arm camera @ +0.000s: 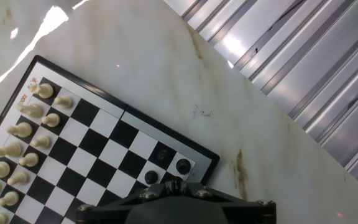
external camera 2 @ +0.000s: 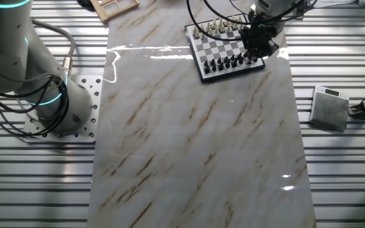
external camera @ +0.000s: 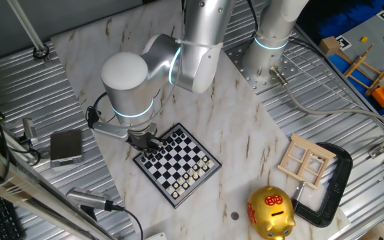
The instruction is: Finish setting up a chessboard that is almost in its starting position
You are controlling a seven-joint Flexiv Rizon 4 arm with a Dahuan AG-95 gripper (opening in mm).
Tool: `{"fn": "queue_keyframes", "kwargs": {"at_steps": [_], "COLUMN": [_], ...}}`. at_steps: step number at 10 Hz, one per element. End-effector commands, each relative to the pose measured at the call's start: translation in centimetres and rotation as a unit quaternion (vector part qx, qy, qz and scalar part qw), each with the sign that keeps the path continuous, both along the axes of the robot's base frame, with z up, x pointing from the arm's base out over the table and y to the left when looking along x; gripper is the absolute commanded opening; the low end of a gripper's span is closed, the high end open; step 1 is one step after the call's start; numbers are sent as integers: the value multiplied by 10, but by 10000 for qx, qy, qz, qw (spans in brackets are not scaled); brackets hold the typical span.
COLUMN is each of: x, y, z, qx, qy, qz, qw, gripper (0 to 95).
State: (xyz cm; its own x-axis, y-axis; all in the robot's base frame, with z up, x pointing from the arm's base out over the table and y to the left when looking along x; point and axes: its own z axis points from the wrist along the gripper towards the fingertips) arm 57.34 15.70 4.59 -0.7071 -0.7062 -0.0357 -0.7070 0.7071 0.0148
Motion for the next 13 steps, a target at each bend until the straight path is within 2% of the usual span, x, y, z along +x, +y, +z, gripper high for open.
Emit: {"fn": "queue_keyframes", "kwargs": {"at_steps": [1, 4, 13], "x": [-1, -5, -6], "y": [0, 1, 1], "z": [0, -3, -5], "qx": [2, 2, -15], "qy": [-5, -17, -19], "qz": [0, -10, 5], "qw": [10000, 10000, 10000], "gripper": [0, 0, 0]}}
